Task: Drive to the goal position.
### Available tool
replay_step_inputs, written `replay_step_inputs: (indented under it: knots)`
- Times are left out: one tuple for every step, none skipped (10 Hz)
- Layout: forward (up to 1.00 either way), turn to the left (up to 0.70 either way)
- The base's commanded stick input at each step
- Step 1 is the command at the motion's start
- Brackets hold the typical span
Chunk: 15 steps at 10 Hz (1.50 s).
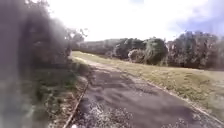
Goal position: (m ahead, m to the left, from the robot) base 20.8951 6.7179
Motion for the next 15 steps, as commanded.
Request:
replay_step_inputs:
  knots:
    - [0.70, 0.00]
    - [0.70, -0.02]
    - [0.70, -0.03]
    - [0.70, -0.05]
    - [0.70, -0.08]
    - [0.70, -0.02]
    - [0.70, -0.01]
    - [0.70, 0.00]
    - [0.70, 0.00]
    - [0.70, 0.00]
    - [0.70, 0.00]
    - [0.70, 0.00]
    - [0.70, 0.00]
    - [0.70, 0.00]
    - [0.70, 0.00]
